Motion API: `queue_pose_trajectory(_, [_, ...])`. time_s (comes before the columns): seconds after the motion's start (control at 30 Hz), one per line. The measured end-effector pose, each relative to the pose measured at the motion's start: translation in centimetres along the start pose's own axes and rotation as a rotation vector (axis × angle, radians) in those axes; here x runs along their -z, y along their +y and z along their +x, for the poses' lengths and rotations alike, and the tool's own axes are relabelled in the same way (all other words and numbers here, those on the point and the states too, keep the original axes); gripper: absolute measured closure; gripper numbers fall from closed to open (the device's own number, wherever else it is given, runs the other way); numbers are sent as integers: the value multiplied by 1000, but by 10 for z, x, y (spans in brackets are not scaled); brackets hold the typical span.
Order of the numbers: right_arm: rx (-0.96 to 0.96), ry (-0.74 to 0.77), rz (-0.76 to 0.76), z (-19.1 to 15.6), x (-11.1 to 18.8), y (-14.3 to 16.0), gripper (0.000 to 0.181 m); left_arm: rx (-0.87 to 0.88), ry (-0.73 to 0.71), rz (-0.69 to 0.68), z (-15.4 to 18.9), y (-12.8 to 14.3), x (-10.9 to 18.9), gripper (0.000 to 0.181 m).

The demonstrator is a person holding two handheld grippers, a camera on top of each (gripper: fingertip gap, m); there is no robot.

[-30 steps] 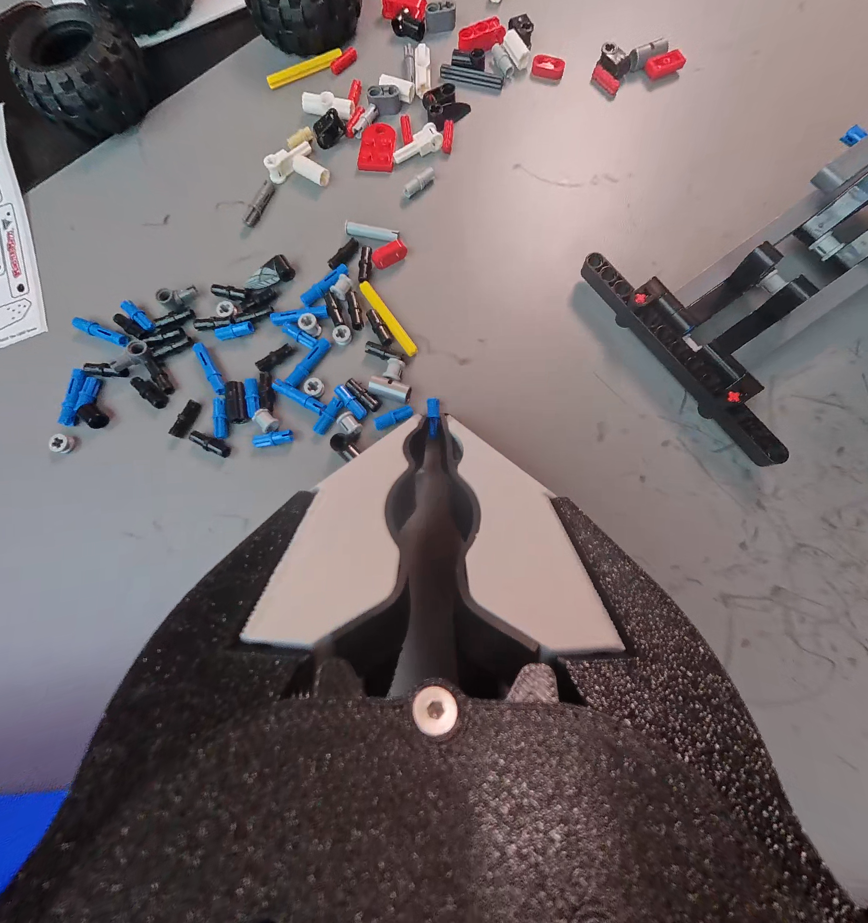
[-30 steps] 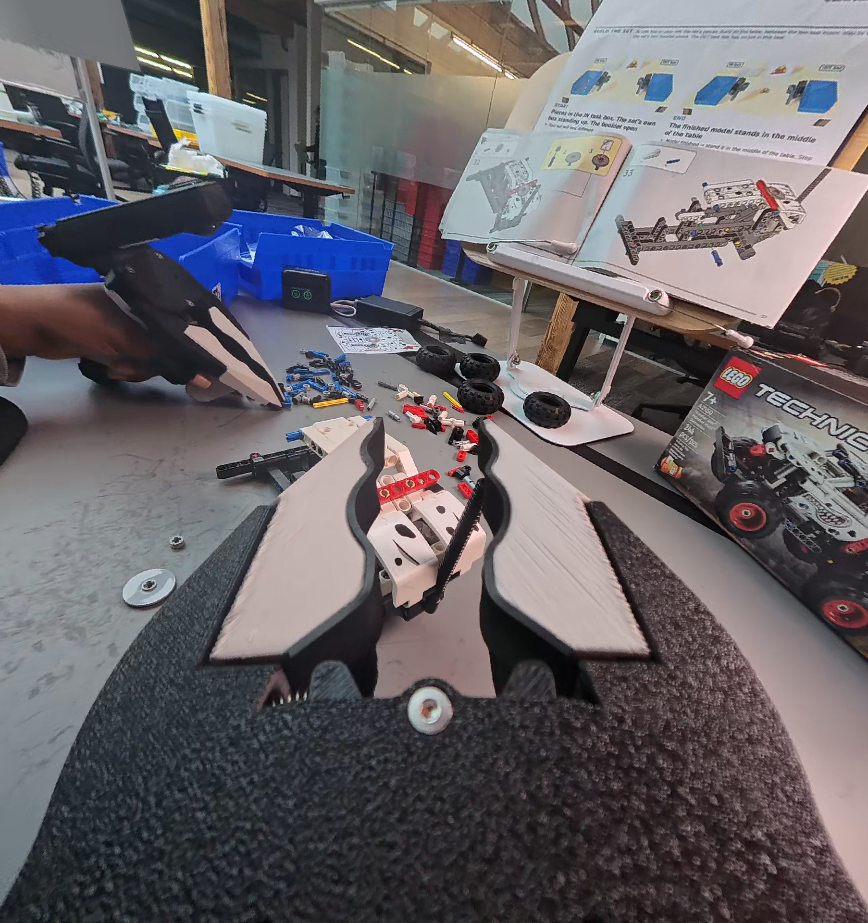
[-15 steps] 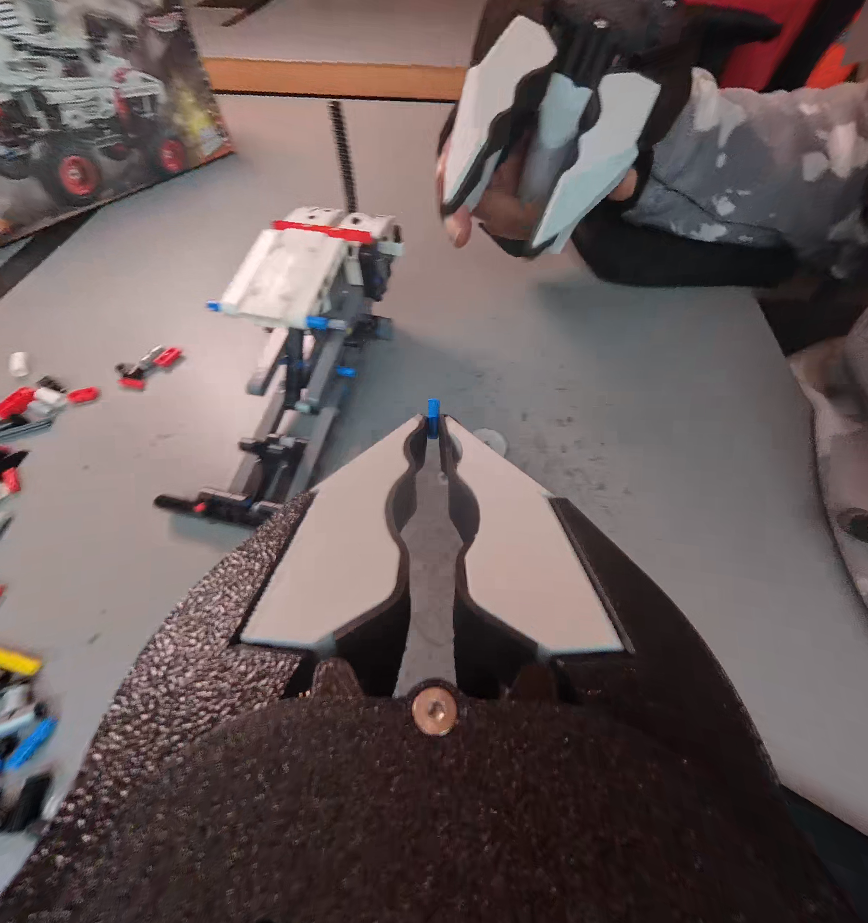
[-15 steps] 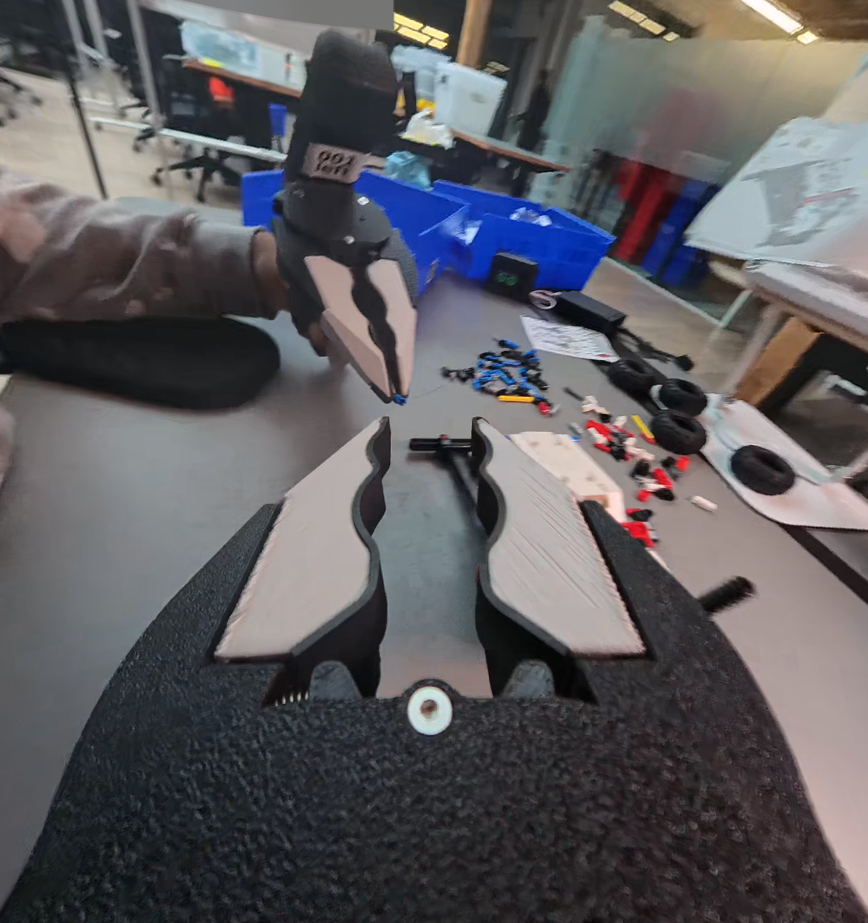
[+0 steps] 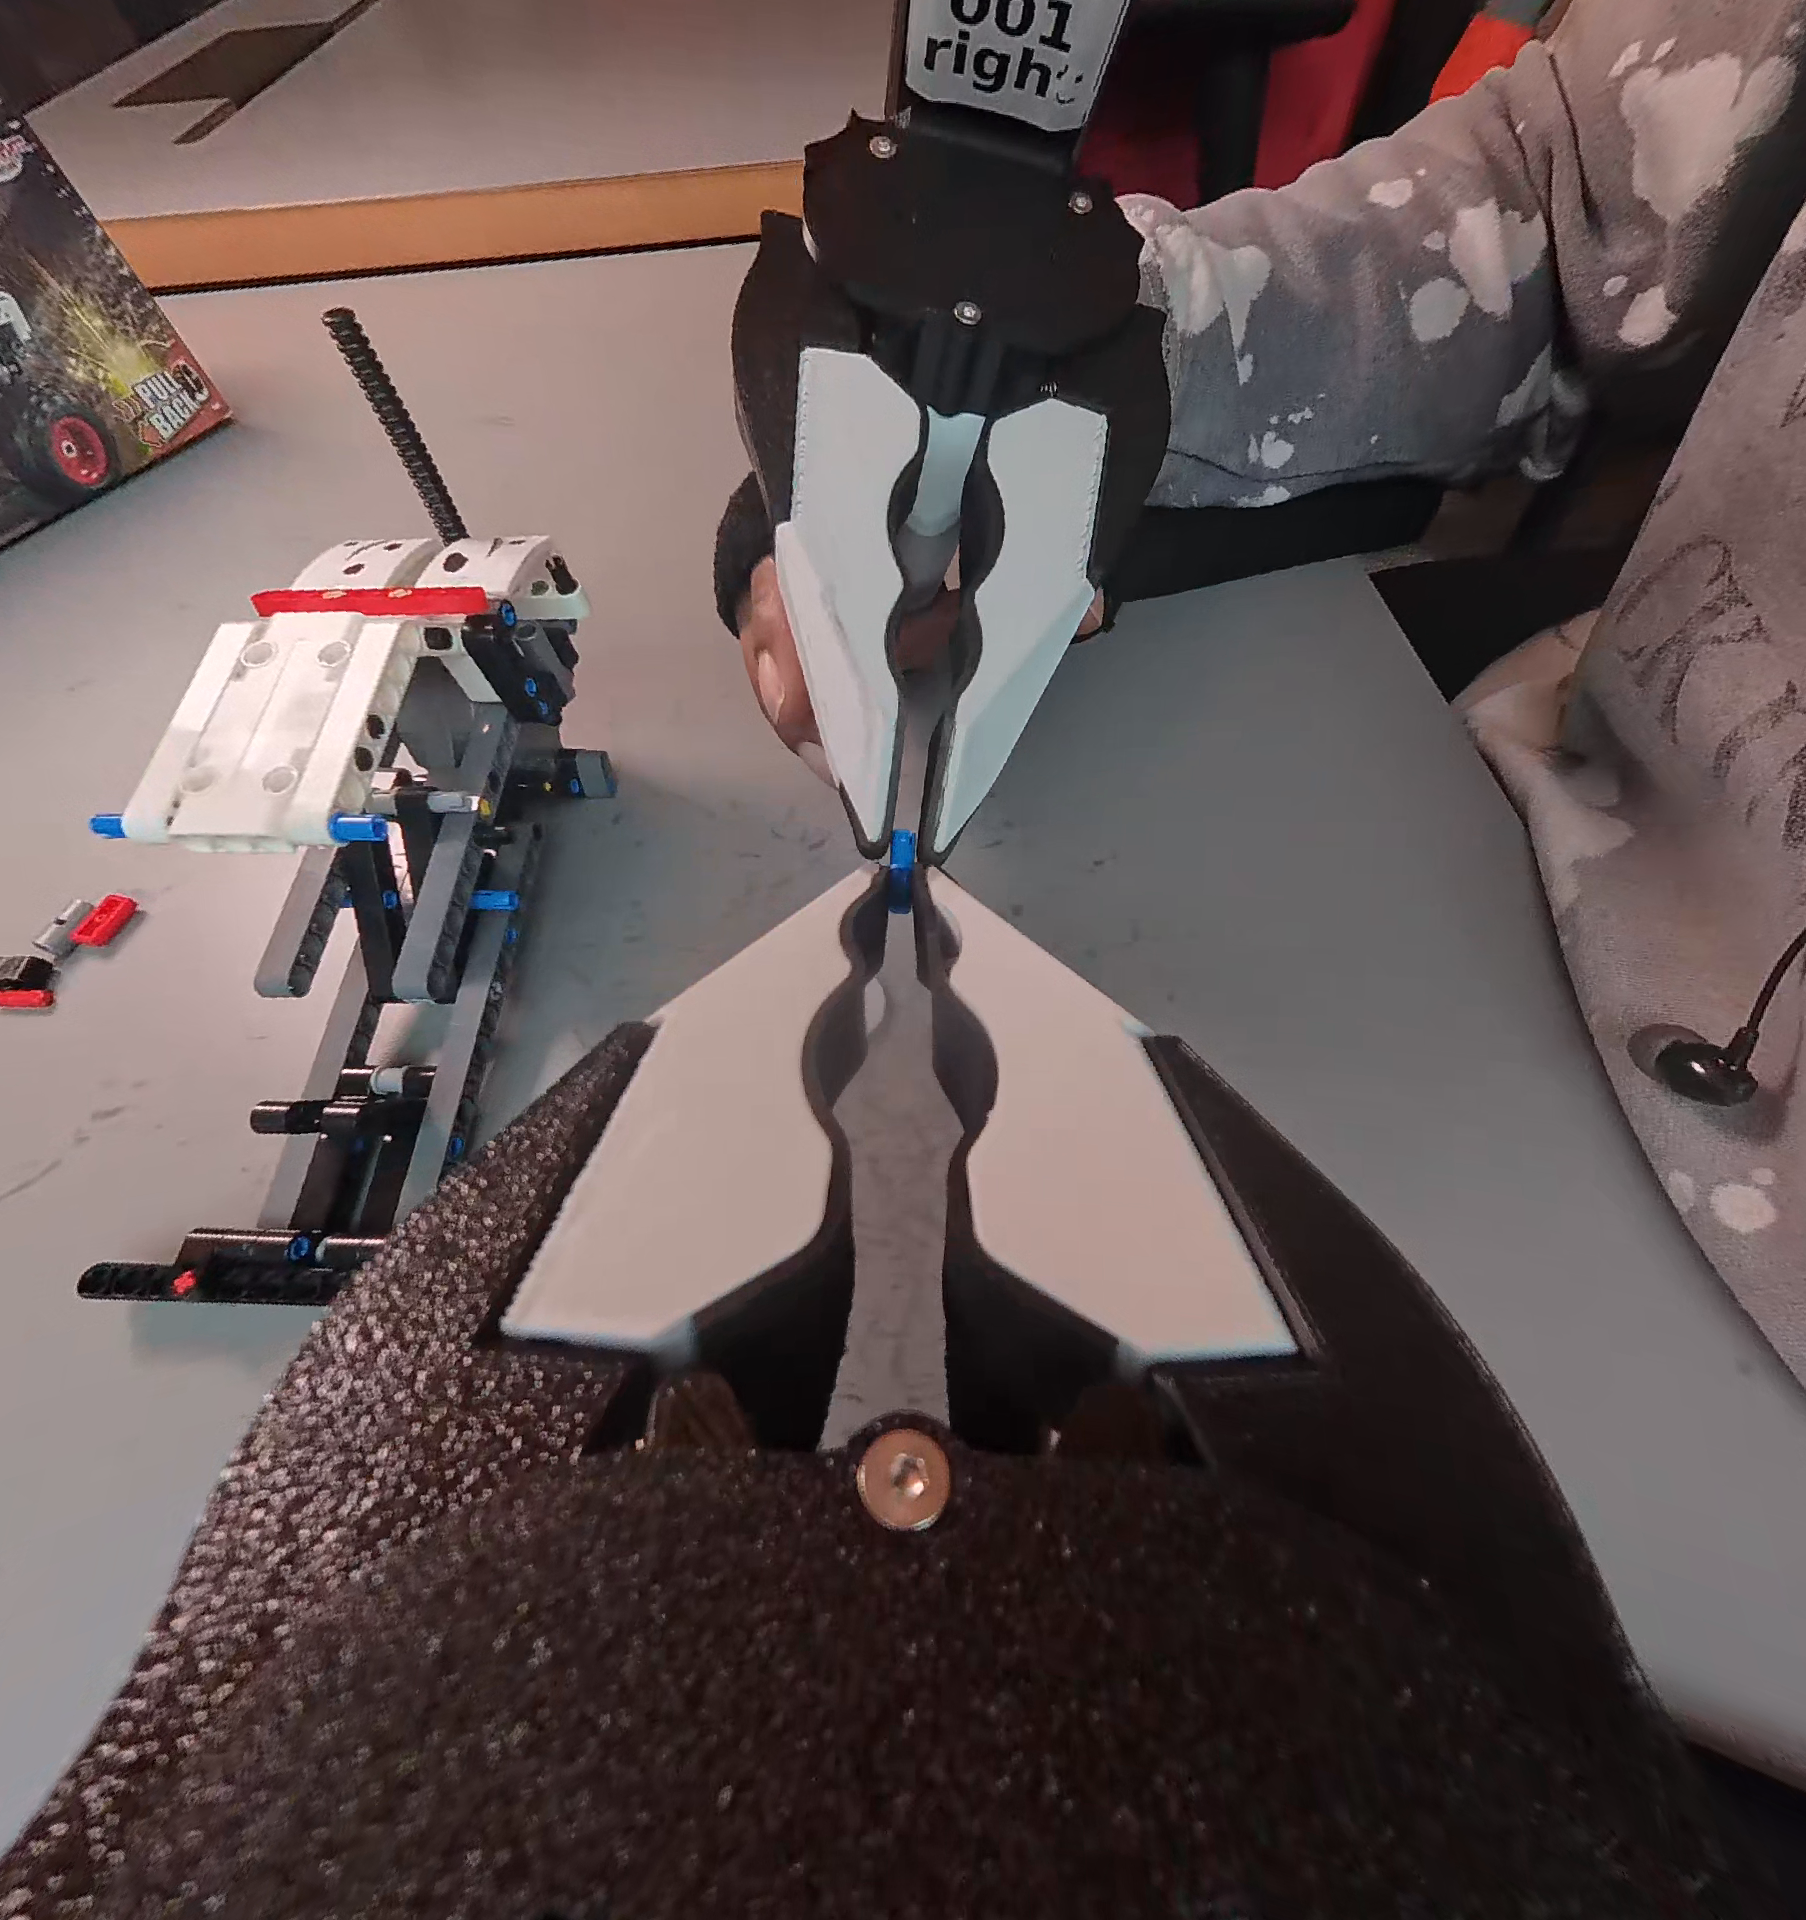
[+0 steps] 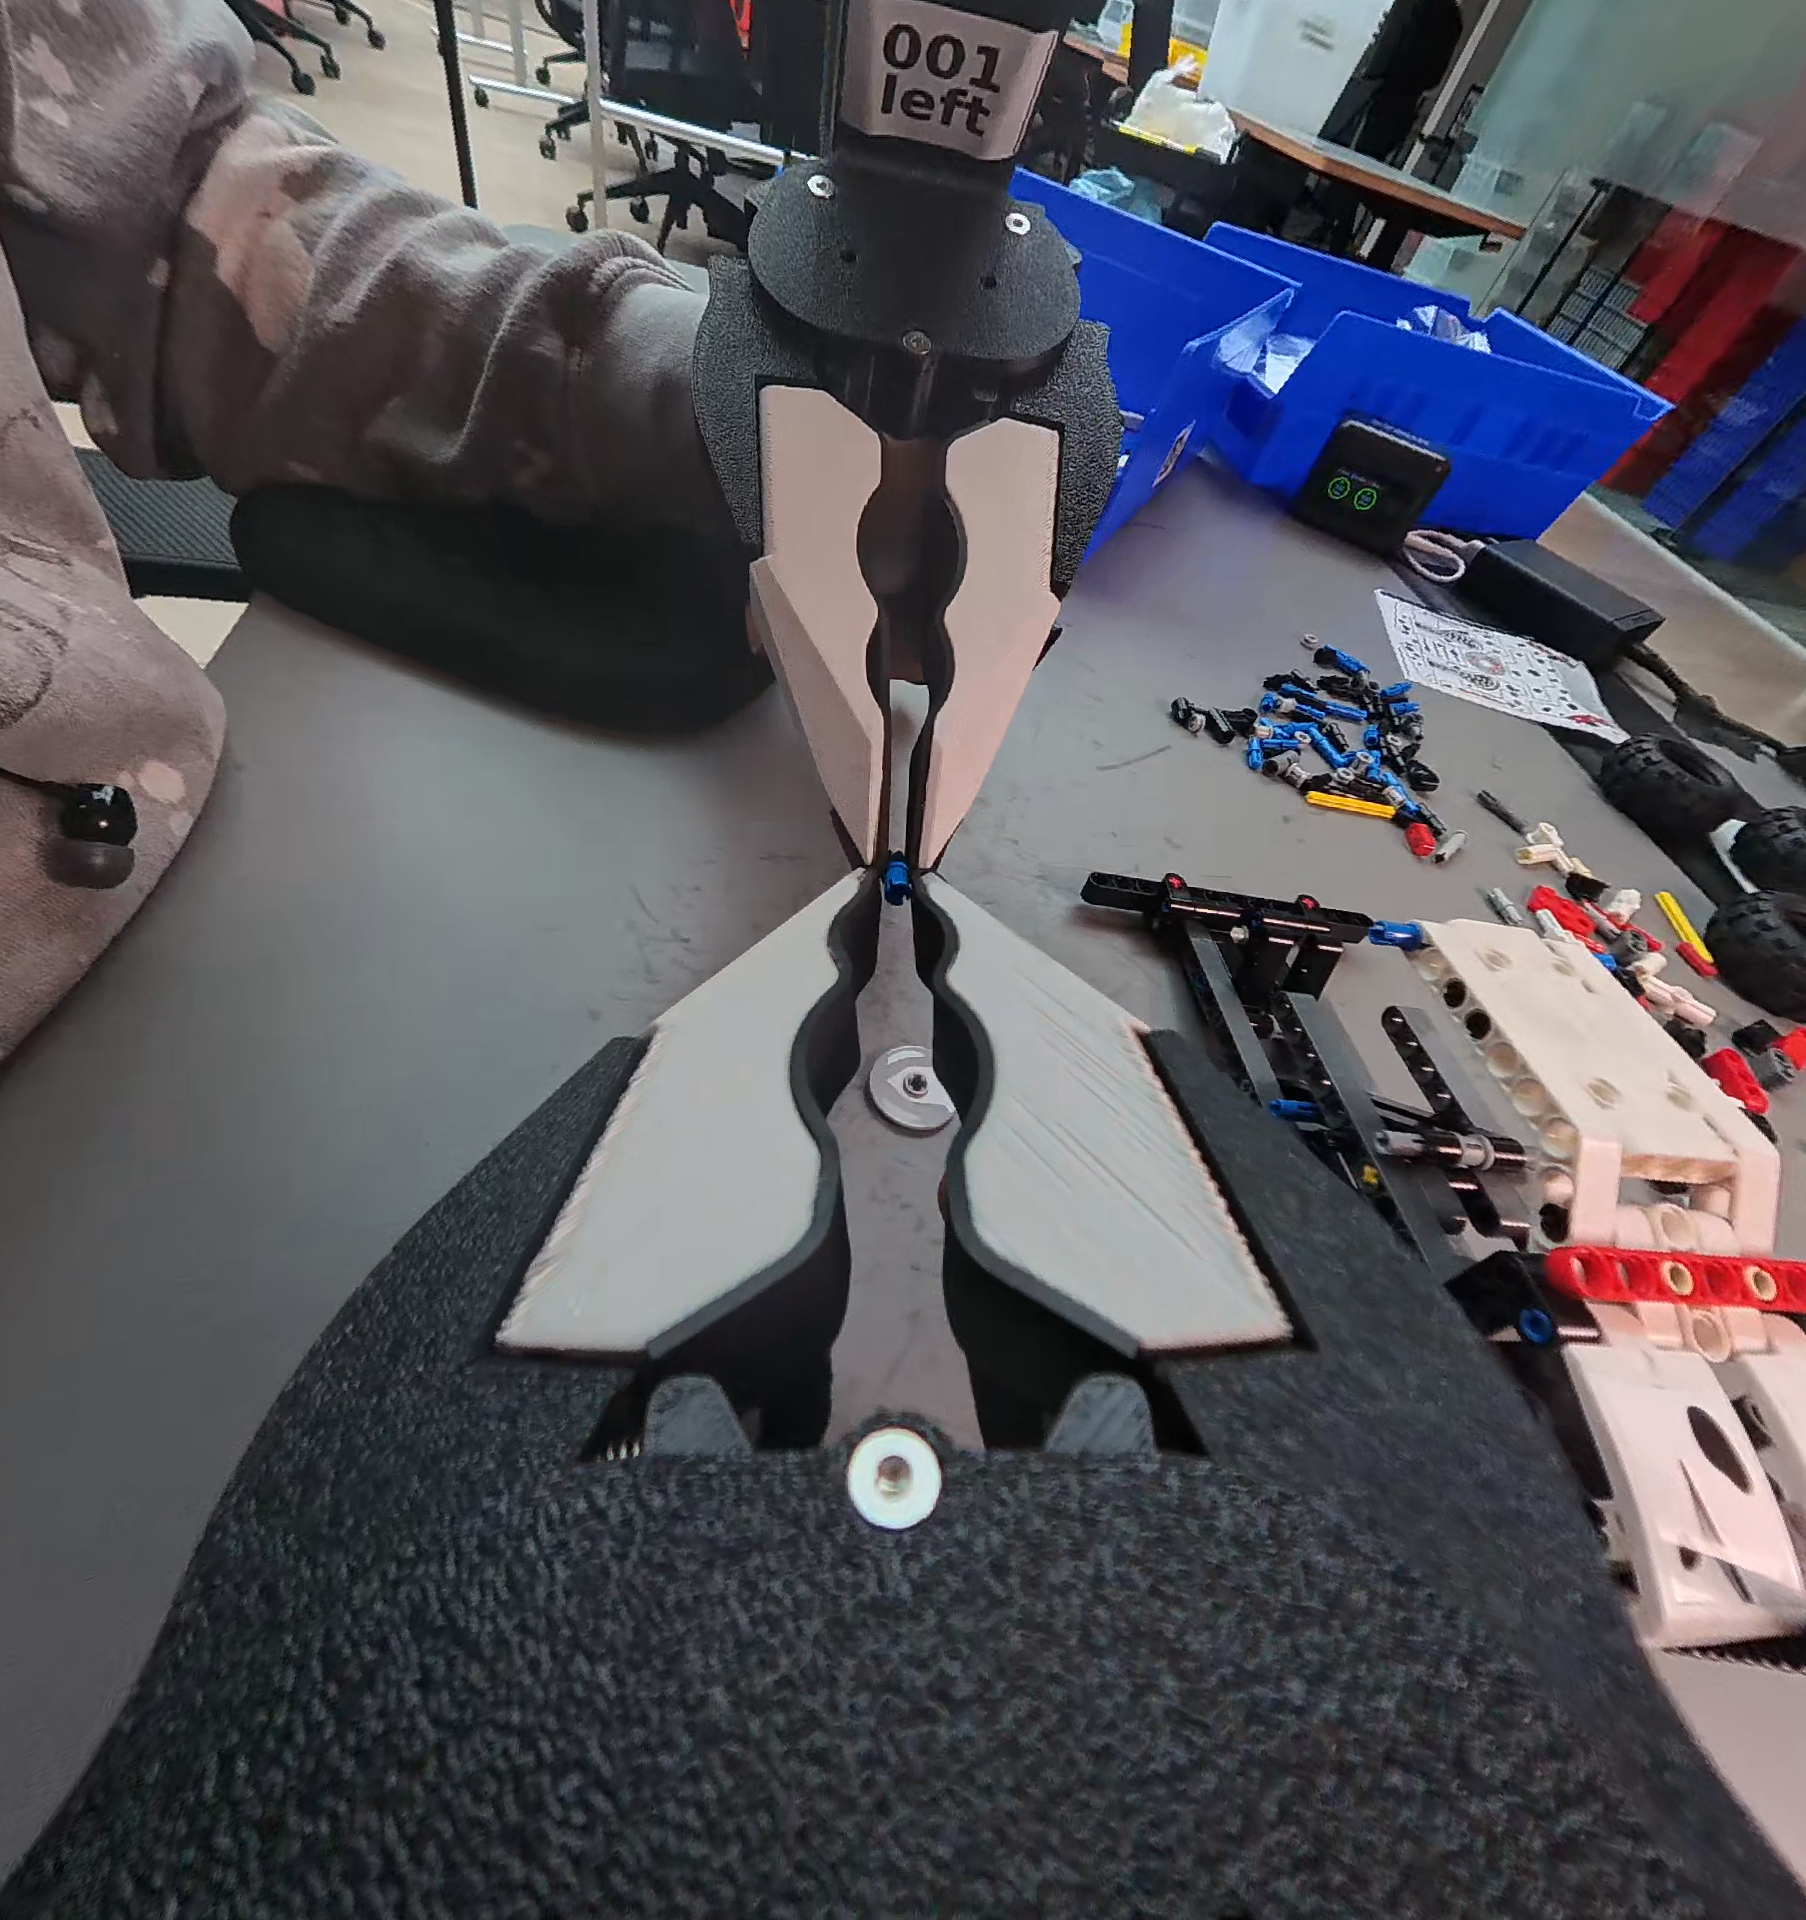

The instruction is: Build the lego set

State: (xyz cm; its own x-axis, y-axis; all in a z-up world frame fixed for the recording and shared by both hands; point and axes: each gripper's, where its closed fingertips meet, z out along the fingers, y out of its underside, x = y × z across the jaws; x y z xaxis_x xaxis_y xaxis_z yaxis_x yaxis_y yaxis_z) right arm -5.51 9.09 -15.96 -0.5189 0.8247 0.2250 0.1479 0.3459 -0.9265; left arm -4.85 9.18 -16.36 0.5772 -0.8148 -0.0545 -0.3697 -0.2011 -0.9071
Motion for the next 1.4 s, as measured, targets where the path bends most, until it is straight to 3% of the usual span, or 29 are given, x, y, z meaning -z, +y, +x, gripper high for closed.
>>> queue_pose_trajectory(1.4, [-150, -78, 24, -5, 0, -4, 177, 26, 27, 6, 4, 6, -4, 177])
